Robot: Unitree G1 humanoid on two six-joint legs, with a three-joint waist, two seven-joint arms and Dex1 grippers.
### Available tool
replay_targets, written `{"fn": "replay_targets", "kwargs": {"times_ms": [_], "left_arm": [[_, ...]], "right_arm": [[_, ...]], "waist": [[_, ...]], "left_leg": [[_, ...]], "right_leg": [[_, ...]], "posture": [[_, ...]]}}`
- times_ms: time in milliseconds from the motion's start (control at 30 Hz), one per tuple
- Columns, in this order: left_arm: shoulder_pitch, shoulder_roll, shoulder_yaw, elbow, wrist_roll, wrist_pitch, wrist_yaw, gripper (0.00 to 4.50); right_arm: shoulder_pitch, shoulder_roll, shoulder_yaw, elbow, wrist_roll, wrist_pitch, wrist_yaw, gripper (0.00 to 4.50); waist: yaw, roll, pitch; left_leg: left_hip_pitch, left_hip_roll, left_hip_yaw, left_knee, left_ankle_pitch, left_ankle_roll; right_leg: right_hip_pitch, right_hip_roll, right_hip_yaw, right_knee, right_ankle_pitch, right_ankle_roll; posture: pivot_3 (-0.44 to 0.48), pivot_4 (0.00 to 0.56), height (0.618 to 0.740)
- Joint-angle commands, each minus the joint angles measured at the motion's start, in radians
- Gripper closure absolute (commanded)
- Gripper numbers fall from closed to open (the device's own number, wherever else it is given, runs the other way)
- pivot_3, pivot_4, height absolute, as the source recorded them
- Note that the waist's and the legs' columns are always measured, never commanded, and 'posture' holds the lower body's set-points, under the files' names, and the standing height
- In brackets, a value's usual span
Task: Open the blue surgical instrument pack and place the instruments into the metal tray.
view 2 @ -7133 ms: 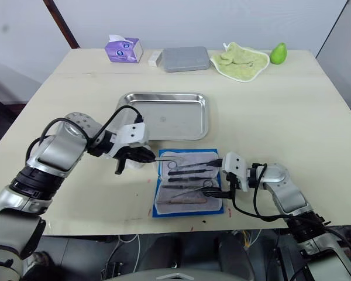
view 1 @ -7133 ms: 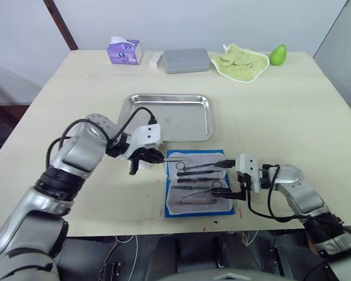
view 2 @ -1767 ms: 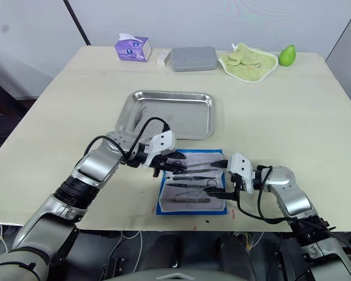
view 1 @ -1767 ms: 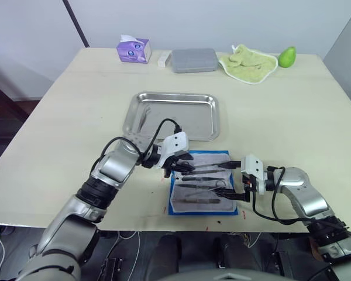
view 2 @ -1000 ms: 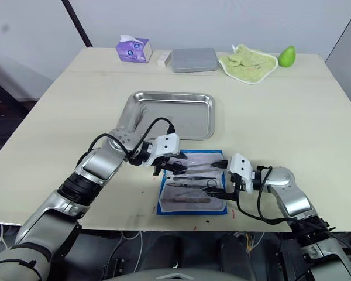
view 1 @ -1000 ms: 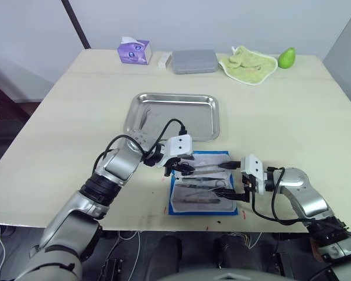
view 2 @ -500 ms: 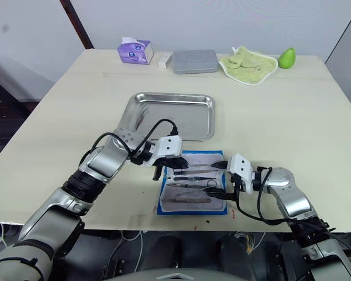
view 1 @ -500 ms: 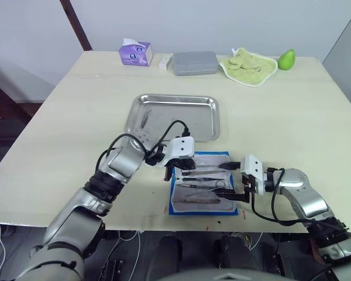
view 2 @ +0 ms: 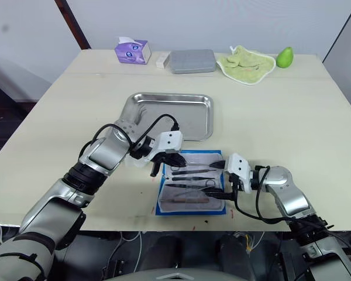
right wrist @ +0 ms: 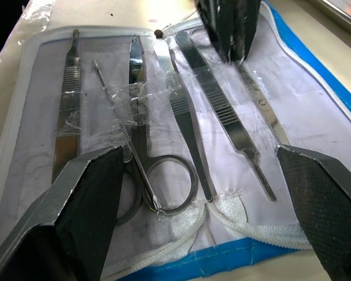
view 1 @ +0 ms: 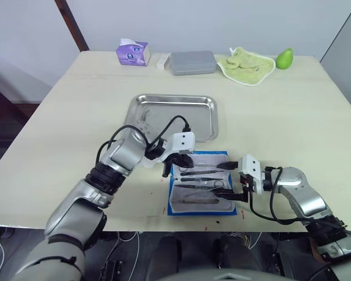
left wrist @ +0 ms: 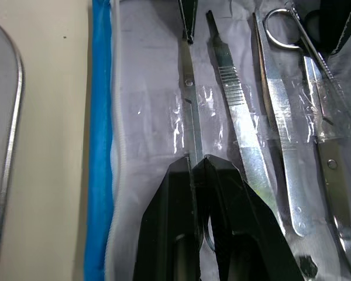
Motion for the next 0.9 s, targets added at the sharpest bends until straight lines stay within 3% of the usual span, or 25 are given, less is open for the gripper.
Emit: {"fn": "replay_targets", "kwargs": {"times_ms": [33, 400, 900], "left_arm": [[-0.037, 0.016, 0.003, -0.02, 0.001, -0.004, -0.028, 4.46], [-0.05, 0.059, 0.007, -0.031, -0.003, -0.008, -0.068, 4.46], [0.036, 0.223, 0.083, -0.147, -0.047, 0.043, -0.085, 4.46]], "right_arm": [[0.03, -0.008, 0.058, 0.065, -0.078, 0.05, -0.017, 0.0], [0.034, -0.004, 0.064, 0.065, -0.086, 0.06, -0.025, 0.0], [0.021, -0.003, 0.066, 0.089, -0.087, 0.05, -0.016, 0.0]], "waist": [[-0.001, 0.0, 0.0], [-0.005, 0.0, 0.0], [-0.015, 0.0, 0.0]], "left_leg": [[0.0, 0.0, 0.0, 0.0, 0.0, 0.0], [0.0, 0.0, -0.001, -0.001, 0.0, 0.0], [0.0, 0.001, -0.002, -0.002, 0.0, 0.0]], "right_leg": [[0.0, 0.0, 0.0, 0.0, 0.0, 0.0], [0.0, 0.001, 0.0, 0.0, -0.001, -0.001], [0.0, 0.001, -0.001, 0.0, -0.001, -0.002]], "posture": [[0.0, 0.15, 0.74], [0.0, 0.15, 0.74], [0.0, 0.15, 0.74]]}}
